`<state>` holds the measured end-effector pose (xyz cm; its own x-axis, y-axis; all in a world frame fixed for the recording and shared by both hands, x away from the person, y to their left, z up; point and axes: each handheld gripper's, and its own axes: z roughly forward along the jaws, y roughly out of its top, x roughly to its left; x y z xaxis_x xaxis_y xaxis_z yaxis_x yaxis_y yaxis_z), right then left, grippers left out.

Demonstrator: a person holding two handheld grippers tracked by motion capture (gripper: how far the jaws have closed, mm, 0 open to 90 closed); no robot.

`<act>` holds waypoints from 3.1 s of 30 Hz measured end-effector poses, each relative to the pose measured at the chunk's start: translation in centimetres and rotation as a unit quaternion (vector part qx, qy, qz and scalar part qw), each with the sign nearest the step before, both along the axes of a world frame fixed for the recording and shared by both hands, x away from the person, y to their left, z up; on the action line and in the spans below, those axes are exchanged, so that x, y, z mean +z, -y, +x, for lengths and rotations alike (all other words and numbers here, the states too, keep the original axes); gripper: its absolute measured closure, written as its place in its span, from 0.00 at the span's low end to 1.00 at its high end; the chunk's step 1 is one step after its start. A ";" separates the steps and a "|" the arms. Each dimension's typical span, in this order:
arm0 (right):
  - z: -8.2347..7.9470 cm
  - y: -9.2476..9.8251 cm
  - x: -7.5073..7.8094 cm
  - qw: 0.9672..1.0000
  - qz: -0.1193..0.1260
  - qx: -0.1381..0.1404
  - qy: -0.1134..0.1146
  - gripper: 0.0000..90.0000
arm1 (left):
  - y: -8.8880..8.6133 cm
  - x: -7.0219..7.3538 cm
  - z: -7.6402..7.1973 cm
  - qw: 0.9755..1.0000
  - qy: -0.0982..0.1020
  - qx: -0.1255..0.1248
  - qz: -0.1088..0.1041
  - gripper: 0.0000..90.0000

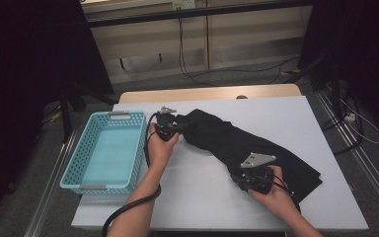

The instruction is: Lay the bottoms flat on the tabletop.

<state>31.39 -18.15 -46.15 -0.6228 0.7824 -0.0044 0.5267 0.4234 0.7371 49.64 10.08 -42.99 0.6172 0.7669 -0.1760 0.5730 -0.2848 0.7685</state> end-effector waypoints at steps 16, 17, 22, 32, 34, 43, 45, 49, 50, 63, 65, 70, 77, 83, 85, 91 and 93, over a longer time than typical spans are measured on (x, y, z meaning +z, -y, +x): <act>-2.0 2.2 1.5 0.997 0.048 0.048 -0.037 0.95 | -1.2 -0.6 0.5 1.000 -0.011 0.025 0.002 0.96; -2.1 2.3 1.5 0.997 0.053 0.049 -0.040 0.95 | -1.3 -0.8 0.4 1.000 -0.009 0.028 0.006 0.95; -2.2 2.0 1.3 0.996 0.042 0.059 -0.045 0.95 | -1.0 -1.7 0.5 0.998 -0.021 0.061 0.027 0.59; -2.1 2.1 1.4 0.997 0.049 0.046 -0.031 0.65 | -1.2 -2.5 0.9 0.991 -0.003 0.105 0.087 0.39; -2.0 2.3 1.5 0.998 0.050 0.033 -0.023 0.52 | -1.4 -2.8 0.9 0.991 -0.011 0.111 0.078 0.38; -1.5 3.1 2.2 0.997 0.082 -0.008 -0.013 0.32 | -1.7 -2.6 1.4 0.990 -0.049 0.124 0.041 0.49; -1.4 3.3 2.2 0.997 0.079 -0.013 -0.013 0.31 | -2.0 -2.7 1.4 0.989 -0.038 0.132 0.050 0.49; -1.3 3.6 2.1 0.996 0.081 -0.022 -0.014 0.29 | -2.1 -2.8 1.4 0.989 -0.028 0.129 0.066 0.48; -1.3 3.6 2.1 0.996 0.081 -0.023 -0.013 0.28 | -2.1 -2.8 1.5 0.989 -0.028 0.128 0.070 0.48; -1.1 3.7 2.1 0.997 0.077 -0.028 -0.011 0.23 | -1.5 -1.8 1.8 0.992 -0.065 0.100 0.050 0.95; -1.1 3.7 2.1 0.996 0.079 -0.028 -0.012 0.22 | -1.8 -1.1 2.1 0.992 -0.059 0.102 0.048 0.96; -1.1 3.8 2.0 0.996 0.080 -0.027 -0.013 0.21 | -2.1 0.9 3.0 0.993 -0.041 0.095 0.050 0.97; -1.0 4.5 1.9 0.996 0.084 -0.033 -0.016 0.20 | -3.3 2.2 3.8 0.992 -0.035 0.111 0.055 0.97; -1.0 4.8 1.8 0.996 0.083 -0.036 -0.018 0.19 | -4.8 3.4 4.0 0.990 -0.038 0.126 0.052 0.97; -0.9 4.8 1.7 0.996 0.084 -0.036 -0.019 0.19 | -4.6 3.6 3.8 0.991 -0.038 0.117 0.048 0.97; -0.8 4.6 1.6 0.996 0.082 -0.035 -0.022 0.19 | -3.3 3.4 2.9 0.996 -0.038 0.084 0.021 0.97; -0.8 4.6 1.6 0.996 0.082 -0.034 -0.022 0.19 | -2.7 3.5 2.5 0.997 -0.036 0.069 0.012 0.97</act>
<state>30.60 -22.72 -44.53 -0.5645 0.8112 0.1527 0.5829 0.2608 0.7695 52.15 12.76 -39.50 0.4922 0.8480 -0.1966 0.6612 -0.2173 0.7180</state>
